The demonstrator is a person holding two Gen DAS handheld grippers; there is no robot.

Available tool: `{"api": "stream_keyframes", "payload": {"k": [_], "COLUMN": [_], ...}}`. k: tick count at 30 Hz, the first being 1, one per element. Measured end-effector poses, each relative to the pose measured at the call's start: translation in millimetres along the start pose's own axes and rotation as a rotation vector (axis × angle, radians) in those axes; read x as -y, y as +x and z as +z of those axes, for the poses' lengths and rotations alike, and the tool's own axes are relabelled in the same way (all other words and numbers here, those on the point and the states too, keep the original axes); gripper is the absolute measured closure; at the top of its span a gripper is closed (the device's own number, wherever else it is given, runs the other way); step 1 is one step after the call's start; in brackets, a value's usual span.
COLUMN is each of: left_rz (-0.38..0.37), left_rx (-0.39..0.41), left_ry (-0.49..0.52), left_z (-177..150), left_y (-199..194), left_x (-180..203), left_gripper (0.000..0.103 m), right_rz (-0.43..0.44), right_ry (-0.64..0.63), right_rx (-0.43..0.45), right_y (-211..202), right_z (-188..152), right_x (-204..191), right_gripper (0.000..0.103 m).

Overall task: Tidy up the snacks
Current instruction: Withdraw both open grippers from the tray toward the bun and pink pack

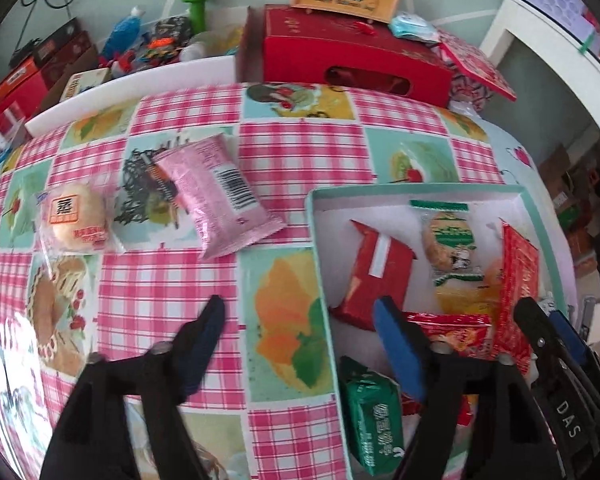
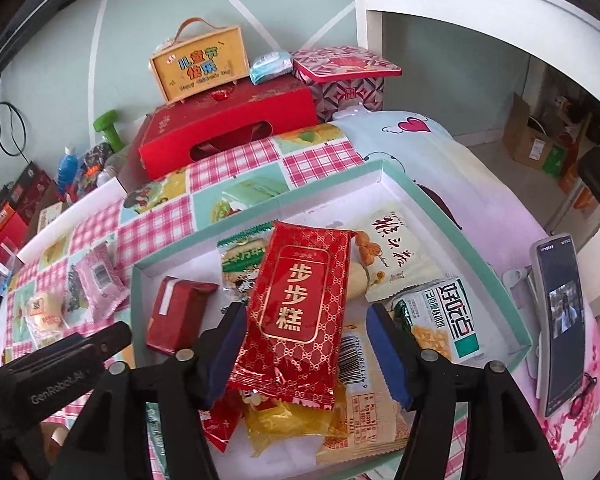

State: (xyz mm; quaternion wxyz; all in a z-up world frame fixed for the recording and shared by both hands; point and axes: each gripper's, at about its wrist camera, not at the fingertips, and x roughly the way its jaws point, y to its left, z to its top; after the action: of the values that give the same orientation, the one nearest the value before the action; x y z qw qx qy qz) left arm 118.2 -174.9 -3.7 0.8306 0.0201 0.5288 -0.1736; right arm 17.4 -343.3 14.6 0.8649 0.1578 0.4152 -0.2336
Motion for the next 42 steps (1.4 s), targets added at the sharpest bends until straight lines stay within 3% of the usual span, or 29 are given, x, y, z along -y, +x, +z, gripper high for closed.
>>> {"api": "stream_keyframes", "payload": {"k": [6, 26, 36, 42], "left_rz": [0.074, 0.093, 0.138, 0.109], "left_rx": [0.02, 0.012, -0.003, -0.002], "left_ry": [-0.015, 0.014, -0.063, -0.16], "left_z": [-2, -9, -16, -10], "left_y": [4, -6, -10, -19], "left_x": [-5, -8, -58, -104], "left_gripper": [0.005, 0.002, 0.002, 0.002], "right_rz": [-0.015, 0.014, 0.075, 0.168], "right_ry": [0.006, -0.028, -0.114, -0.123], "right_rx": [0.001, -0.014, -0.002, -0.009], "right_y": [5, 4, -2, -2], "right_z": [-1, -4, -10, -13], "right_x": [2, -14, -54, -82], "right_gripper": [0.0, 0.0, 0.0, 0.0]}}
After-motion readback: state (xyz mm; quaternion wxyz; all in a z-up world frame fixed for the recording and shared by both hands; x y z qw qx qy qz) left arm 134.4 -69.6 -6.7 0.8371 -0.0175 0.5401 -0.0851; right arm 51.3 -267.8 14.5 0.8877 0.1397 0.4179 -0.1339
